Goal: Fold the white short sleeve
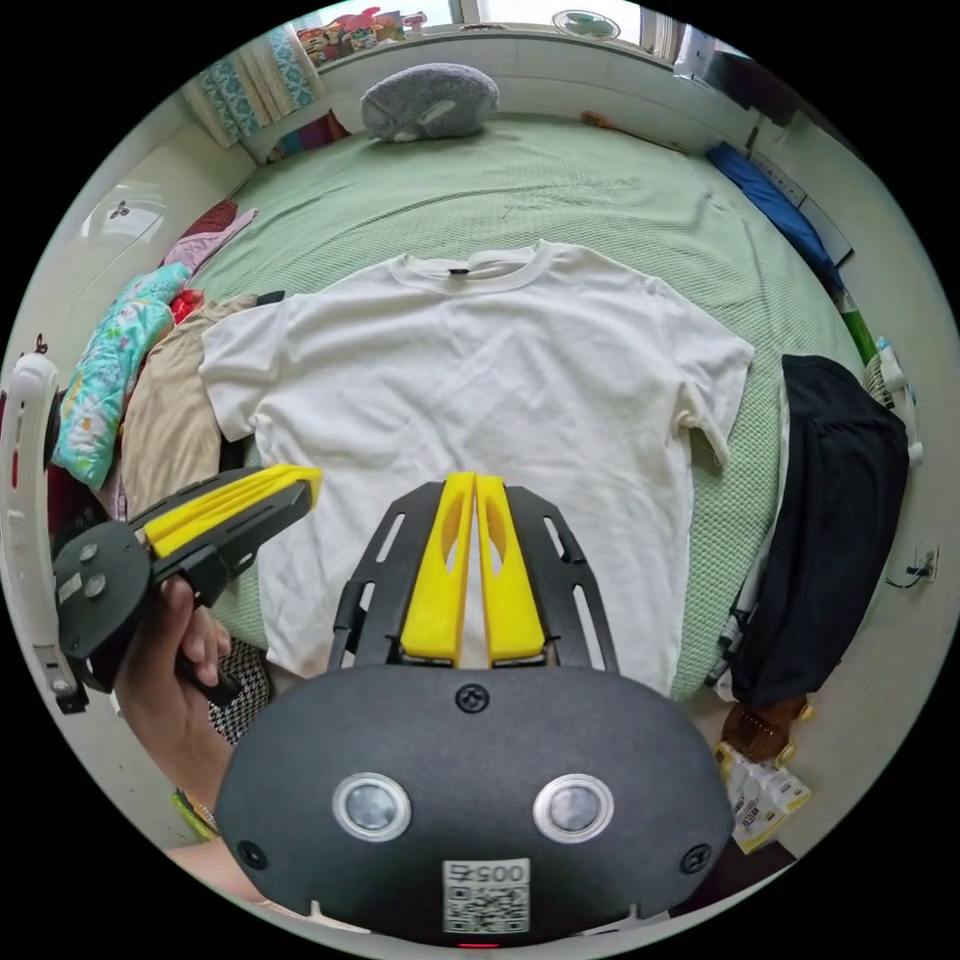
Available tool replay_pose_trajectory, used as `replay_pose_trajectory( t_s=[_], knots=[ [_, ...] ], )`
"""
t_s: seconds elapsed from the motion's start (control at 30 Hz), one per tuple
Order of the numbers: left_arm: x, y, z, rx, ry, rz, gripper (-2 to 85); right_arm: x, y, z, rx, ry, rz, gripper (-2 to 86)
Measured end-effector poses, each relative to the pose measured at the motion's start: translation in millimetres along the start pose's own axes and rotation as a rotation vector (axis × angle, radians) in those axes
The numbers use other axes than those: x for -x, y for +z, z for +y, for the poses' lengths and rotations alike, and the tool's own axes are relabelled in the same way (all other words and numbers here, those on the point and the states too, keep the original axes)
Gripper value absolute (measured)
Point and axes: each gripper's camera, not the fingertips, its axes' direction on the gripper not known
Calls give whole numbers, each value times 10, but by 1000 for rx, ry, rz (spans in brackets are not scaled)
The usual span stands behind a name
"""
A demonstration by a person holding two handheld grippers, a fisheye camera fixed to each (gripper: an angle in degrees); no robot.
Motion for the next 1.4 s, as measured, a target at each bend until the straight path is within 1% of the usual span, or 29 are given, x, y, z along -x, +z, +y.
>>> replay_pose_trajectory(
  t_s=[0.23,0.4,0.57,0.63,0.7,0.77,0.83,0.97,1.13,1.3,1.4],
  knots=[
    [146,164,-38,20,5,5,-1,46,6,-12,1,-6,-91,-13],
    [261,248,-26,31,34,-26,-1,135,11,5,-8,-18,-38,-13],
    [415,317,-31,42,42,8,-1,196,45,11,2,-41,-7,-14],
    [474,337,-28,55,57,59,-1,199,57,16,5,-33,7,-14],
    [577,373,-19,49,87,225,-1,186,62,31,-11,-19,23,-14],
    [688,415,-21,49,89,353,-1,182,79,33,3,-16,34,-14],
    [820,443,-17,42,64,397,-1,186,74,45,-1,-19,28,-14],
    [1097,412,35,25,-9,280,-1,264,90,76,-6,-49,12,-13],
    [1342,309,151,-24,-49,299,-1,439,141,110,3,-114,61,-13],
    [1419,139,269,-71,-42,213,-1,572,47,248,-90,-118,164,-13],
    [1447,61,348,-93,-46,133,-1,626,10,302,-131,-149,123,-13]
  ],
)
